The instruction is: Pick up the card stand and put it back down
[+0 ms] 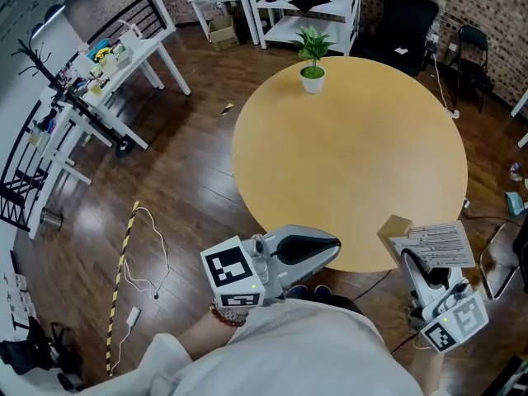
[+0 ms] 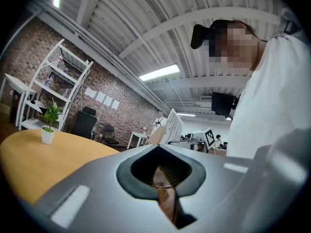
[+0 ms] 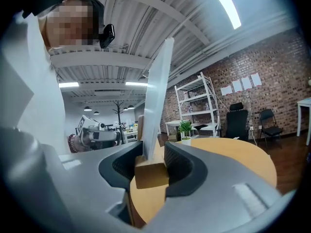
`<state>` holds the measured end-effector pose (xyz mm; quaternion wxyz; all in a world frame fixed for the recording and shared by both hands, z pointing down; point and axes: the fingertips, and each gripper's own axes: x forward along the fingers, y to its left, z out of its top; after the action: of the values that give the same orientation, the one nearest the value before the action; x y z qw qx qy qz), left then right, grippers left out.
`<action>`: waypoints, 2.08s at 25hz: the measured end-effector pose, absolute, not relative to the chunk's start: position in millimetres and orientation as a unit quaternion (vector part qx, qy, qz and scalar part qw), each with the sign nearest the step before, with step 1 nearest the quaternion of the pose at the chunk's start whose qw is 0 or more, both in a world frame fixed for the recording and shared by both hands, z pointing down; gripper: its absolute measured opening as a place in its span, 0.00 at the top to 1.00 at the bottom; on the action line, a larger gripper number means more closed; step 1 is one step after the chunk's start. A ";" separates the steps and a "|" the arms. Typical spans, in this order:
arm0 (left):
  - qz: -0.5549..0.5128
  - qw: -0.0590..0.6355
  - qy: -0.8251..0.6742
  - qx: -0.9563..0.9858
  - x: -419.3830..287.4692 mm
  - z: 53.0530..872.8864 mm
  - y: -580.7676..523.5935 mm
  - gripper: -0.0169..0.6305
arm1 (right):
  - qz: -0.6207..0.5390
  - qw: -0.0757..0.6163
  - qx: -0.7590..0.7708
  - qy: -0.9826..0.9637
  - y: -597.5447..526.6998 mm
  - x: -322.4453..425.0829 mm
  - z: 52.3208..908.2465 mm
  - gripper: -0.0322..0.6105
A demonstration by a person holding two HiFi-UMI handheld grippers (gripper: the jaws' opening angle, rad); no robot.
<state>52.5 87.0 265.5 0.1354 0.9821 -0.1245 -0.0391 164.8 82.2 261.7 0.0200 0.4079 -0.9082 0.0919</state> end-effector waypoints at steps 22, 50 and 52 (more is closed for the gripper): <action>-0.015 0.162 -0.192 0.968 -51.3 303.6 71.1 0.97 | 0.151 0.027 0.447 -0.881 42.1 141.4 322.7 0.73; -0.013 0.276 -0.367 0.888 -58.7 360.2 -169.3 0.97 | 0.158 0.233 0.352 -0.893 -340.6 148.2 558.9 0.73; -0.019 0.288 -0.380 0.879 -74.5 371.5 -164.5 0.97 | 0.152 0.249 0.344 -0.893 -339.7 137.4 574.2 0.73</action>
<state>-74.5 -164.5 371.5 0.2875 0.8788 -0.3804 -0.0192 137.4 -339.7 574.2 0.2486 0.3437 -0.8928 0.1519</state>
